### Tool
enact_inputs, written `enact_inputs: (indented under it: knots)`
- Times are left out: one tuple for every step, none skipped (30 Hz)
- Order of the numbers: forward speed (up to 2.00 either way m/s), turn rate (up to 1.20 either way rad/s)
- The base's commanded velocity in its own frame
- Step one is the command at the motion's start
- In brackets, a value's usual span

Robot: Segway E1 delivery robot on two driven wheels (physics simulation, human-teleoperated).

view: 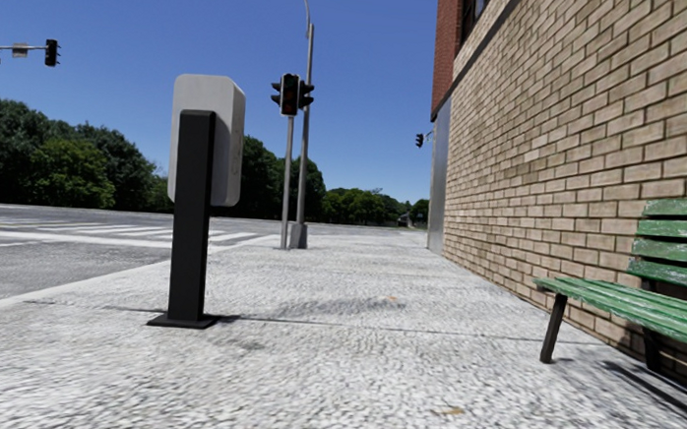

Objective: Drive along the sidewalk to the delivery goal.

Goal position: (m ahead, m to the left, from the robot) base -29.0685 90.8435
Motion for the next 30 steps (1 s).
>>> enact_inputs:
  knots:
    - [2.0,-1.2]
    - [2.0,-1.2]
    - [2.0,-1.2]
    - [2.0,-1.2]
    - [2.0,0.0]
    - [2.0,0.0]
    - [2.0,0.0]
    - [2.0,0.0]
    - [2.0,0.0]
    - [2.0,-0.36]
    - [2.0,-1.14]
    - [2.0,-1.2]
    - [2.0,-0.44]
    - [2.0,0.0]
    - [2.0,0.0]
    - [2.0,0.0]
    - [2.0,0.0]
    - [2.0,0.0]
    - [2.0,0.0]
    - [2.0,0.0]
    - [2.0,0.0]
    - [2.0,0.0]
    - [2.0,0.0]
    - [2.0,0.0]
    - [2.0,0.0]
    - [2.0,0.0]
    - [2.0,0.0]
    - [2.0,0.0]
    - [2.0,0.0]
    - [2.0,0.0]
